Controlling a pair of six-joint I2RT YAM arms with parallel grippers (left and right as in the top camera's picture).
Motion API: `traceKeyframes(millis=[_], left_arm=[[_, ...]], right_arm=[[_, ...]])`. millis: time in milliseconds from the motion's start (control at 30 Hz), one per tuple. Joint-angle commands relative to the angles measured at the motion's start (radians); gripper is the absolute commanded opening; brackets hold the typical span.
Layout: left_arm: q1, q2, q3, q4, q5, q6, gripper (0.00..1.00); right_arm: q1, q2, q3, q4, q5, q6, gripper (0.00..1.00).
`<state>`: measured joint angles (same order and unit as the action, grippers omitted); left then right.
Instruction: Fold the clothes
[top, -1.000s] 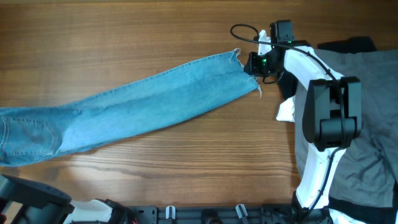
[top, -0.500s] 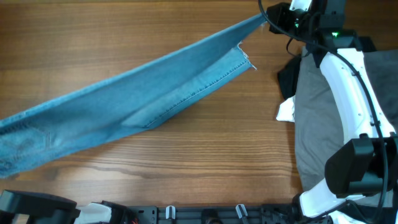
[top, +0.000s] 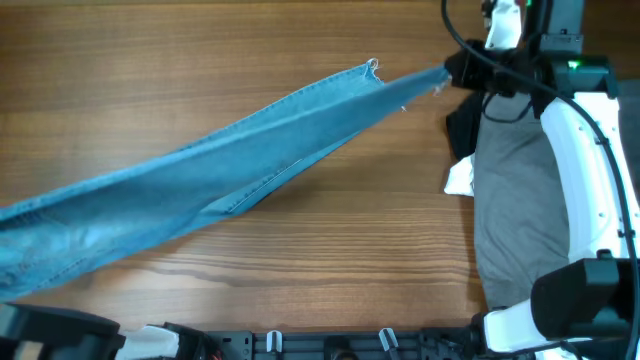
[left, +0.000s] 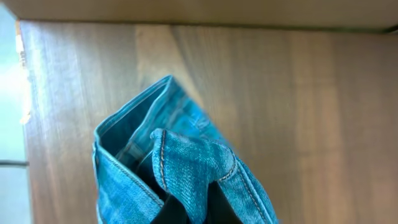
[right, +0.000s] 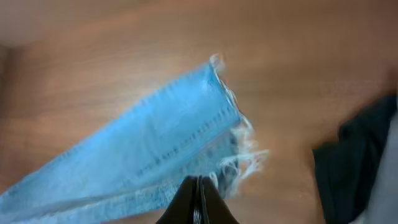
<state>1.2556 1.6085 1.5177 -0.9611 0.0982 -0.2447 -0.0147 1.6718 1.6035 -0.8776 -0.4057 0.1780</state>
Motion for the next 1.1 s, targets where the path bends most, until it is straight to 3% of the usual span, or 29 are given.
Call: traceKeyframes(millis=[0,67,200,367,433,467,567,600,633,667,800,900,1067], left_arm=[[-0.005,0.048,0.006,0.005,-0.216,0.026,0.04],[0.032,0.049,0.006,0.025,-0.211,-0.002,0.04],[-0.018,0.103,0.006,0.049,-0.152,0.005,0.04],[-0.154,0.260,0.006,0.114,-0.151,0.005,0.05],[-0.195,0.269,0.006,0.165,-0.151,0.005,0.10],[-0.227,0.269,0.006,0.205,-0.126,0.005,0.20],[-0.274,0.270,0.006,0.232,-0.106,0.005,0.29],[-0.286,0.270,0.006,0.233,-0.106,0.005,0.30],[-0.293,0.270,0.006,0.231,-0.107,0.005,0.31],[-0.296,0.270,0.006,0.224,-0.107,0.005,0.31],[-0.293,0.270,0.006,0.202,-0.121,0.005,0.31],[-0.293,0.270,0.006,0.167,-0.127,0.006,0.31],[-0.293,0.270,0.005,0.131,-0.197,0.005,0.26]], right_arm=[[-0.013,0.005,0.010,-0.085,0.194,-0.021,0.04],[-0.018,-0.010,0.010,-0.125,0.187,-0.024,0.04],[0.014,0.074,0.008,-0.020,0.135,-0.006,0.05],[0.066,0.269,0.008,0.235,0.016,0.017,0.07],[0.071,0.307,0.008,0.322,0.011,0.047,0.09],[0.082,0.346,0.008,0.386,0.000,0.077,0.15],[0.111,0.423,0.008,0.498,-0.013,0.113,0.17],[0.119,0.439,0.008,0.529,-0.014,0.109,0.22],[0.121,0.450,0.008,0.537,-0.014,0.107,0.42],[0.121,0.450,0.008,0.518,-0.013,0.087,0.54],[0.122,0.486,0.008,0.438,0.037,-0.041,0.60],[0.123,0.550,0.007,0.415,0.145,-0.047,0.59],[0.136,0.571,0.006,0.397,0.108,-0.047,0.38]])
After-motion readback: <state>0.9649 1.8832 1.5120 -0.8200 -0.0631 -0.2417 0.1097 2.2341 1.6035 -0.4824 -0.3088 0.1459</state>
